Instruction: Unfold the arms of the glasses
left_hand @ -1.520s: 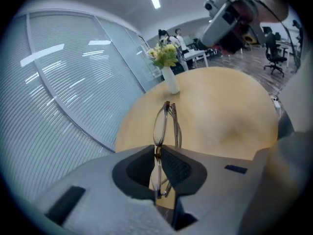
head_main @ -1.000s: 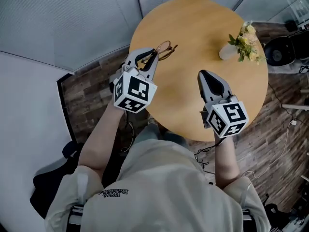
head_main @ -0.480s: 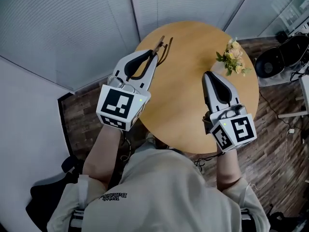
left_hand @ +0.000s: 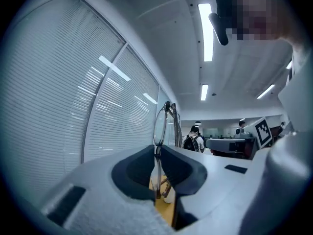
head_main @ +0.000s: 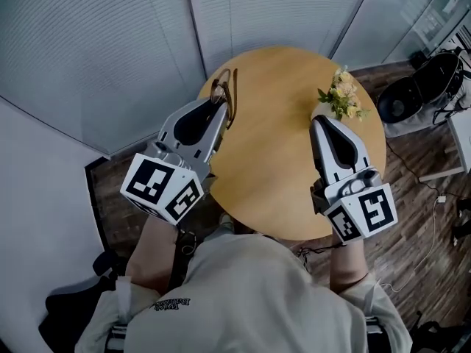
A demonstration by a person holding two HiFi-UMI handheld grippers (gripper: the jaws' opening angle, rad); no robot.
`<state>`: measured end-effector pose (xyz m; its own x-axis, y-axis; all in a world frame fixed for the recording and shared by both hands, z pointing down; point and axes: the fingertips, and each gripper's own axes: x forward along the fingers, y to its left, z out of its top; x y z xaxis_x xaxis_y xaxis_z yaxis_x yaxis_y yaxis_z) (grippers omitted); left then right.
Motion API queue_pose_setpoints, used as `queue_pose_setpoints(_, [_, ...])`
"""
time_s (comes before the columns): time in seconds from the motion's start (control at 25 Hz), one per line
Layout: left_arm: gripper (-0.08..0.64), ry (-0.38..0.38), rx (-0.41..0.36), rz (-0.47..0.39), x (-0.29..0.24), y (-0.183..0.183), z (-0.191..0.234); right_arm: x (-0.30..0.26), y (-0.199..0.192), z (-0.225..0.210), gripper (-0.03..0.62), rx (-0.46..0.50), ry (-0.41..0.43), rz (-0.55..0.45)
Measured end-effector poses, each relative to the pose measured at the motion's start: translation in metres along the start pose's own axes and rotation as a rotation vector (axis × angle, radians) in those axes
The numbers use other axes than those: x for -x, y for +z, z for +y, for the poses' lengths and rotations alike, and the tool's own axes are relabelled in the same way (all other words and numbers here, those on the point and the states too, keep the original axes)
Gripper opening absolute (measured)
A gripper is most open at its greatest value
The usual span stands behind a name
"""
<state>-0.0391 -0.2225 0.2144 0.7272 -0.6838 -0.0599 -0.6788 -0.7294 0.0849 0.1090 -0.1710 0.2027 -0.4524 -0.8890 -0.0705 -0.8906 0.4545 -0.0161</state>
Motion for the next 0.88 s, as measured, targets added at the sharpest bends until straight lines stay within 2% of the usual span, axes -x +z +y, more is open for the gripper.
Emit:
queue_pose_setpoints(0.16, [0.054, 0.006, 0.072, 0.019, 0.012, -0.012, -0.002, 0.003, -0.011, 0.01, 0.037, -0.012, 0.024, 0.032])
queue_pose_setpoints(0.32, [0.054, 0.014, 0.103, 0.044, 0.02, -0.026, -0.002, 0.004, -0.031, 0.017, 0.037, -0.04, 0.043, 0.08])
queue_pose_setpoints(0.64, [0.054, 0.012, 0.113, 0.083, 0.025, -0.044, -0.005, -0.001, -0.054, 0.022, 0.037, -0.073, 0.066, 0.139])
queue_pose_setpoints(0.88, [0.054, -0.017, 0.1, 0.122, 0.022, -0.056, -0.013, -0.012, -0.036, 0.017, 0.038, -0.101, 0.053, 0.084])
